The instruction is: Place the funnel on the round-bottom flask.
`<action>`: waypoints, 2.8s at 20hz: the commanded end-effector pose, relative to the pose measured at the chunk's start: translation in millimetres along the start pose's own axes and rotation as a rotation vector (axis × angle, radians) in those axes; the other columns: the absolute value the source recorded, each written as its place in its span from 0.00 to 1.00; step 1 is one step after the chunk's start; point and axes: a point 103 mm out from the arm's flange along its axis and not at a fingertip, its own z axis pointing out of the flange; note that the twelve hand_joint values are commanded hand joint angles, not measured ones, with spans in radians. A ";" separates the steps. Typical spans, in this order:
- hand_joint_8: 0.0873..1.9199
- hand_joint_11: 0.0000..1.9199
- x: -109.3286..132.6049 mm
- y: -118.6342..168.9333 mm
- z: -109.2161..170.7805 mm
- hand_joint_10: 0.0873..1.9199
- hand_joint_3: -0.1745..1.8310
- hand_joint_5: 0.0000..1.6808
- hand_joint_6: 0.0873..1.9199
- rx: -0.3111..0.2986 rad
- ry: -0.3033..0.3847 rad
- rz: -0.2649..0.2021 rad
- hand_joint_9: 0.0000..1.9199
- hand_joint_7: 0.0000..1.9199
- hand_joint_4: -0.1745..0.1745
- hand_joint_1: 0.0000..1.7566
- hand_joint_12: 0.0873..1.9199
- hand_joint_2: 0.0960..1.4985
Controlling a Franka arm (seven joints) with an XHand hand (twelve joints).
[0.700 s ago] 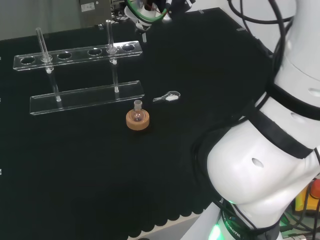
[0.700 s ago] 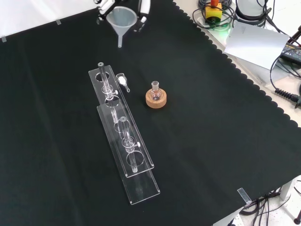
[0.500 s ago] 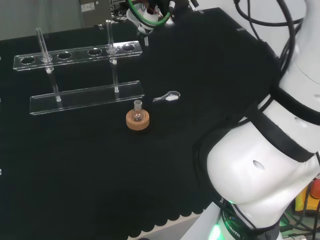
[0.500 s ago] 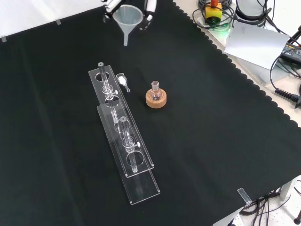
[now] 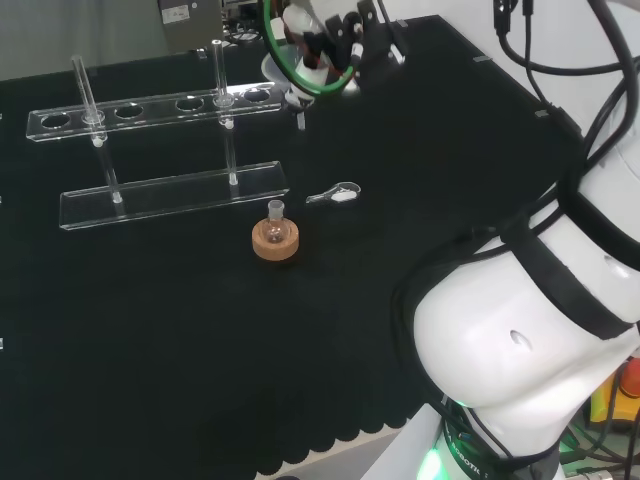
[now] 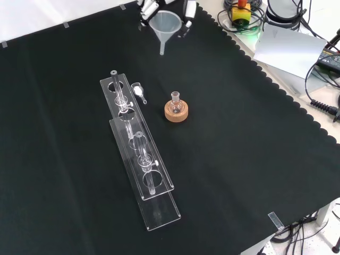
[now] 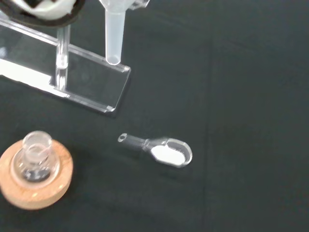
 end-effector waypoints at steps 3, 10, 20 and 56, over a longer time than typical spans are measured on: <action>0.47 0.46 28.8 -2.5 15.5 0.25 0.37 0.33 0.38 0.004 0.017 -0.035 0.61 0.40 0.23 0.48 0.52 0.43; 0.47 0.45 48.7 3.1 35.5 0.25 0.37 0.32 0.38 0.040 0.019 -0.060 0.61 0.40 0.22 0.48 0.52 0.43; 0.46 0.45 61.7 9.0 55.6 0.25 0.38 0.32 0.38 0.059 0.017 -0.089 0.61 0.41 0.22 0.48 0.52 0.43; 0.46 0.45 72.5 40.4 90.4 0.24 0.38 0.33 0.38 0.117 0.030 -0.101 0.61 0.41 0.21 0.49 0.52 0.43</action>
